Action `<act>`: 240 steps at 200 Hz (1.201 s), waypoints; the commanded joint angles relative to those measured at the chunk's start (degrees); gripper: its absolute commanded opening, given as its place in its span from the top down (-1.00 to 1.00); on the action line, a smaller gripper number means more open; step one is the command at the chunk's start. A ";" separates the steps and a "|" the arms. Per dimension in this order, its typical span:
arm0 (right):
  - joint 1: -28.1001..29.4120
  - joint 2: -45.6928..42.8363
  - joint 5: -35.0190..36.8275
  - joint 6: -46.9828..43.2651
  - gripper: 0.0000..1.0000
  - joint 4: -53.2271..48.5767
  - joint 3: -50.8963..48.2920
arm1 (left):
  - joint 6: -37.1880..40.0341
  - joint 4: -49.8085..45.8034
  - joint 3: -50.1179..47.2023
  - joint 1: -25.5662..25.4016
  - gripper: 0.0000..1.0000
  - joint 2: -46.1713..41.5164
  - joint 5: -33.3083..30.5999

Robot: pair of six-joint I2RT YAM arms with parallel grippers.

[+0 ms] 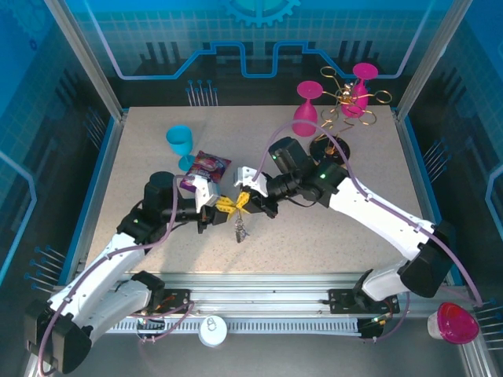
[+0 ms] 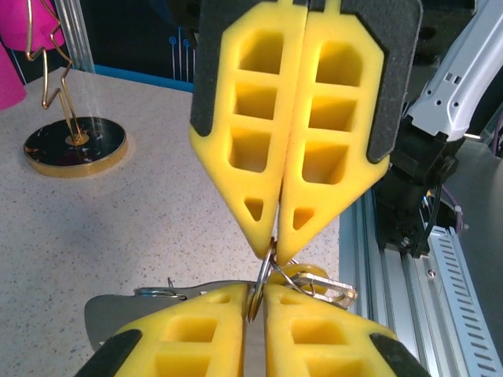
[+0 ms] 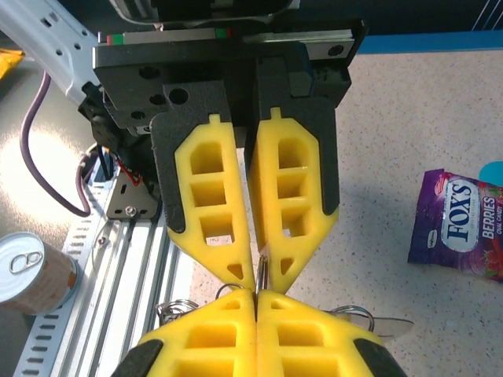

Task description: Put the keys on the keyring

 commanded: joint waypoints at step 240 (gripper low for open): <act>4.15 -11.22 11.80 19.05 0.03 16.66 -16.15 | -1.67 8.53 -2.86 -0.33 1.00 -1.83 0.52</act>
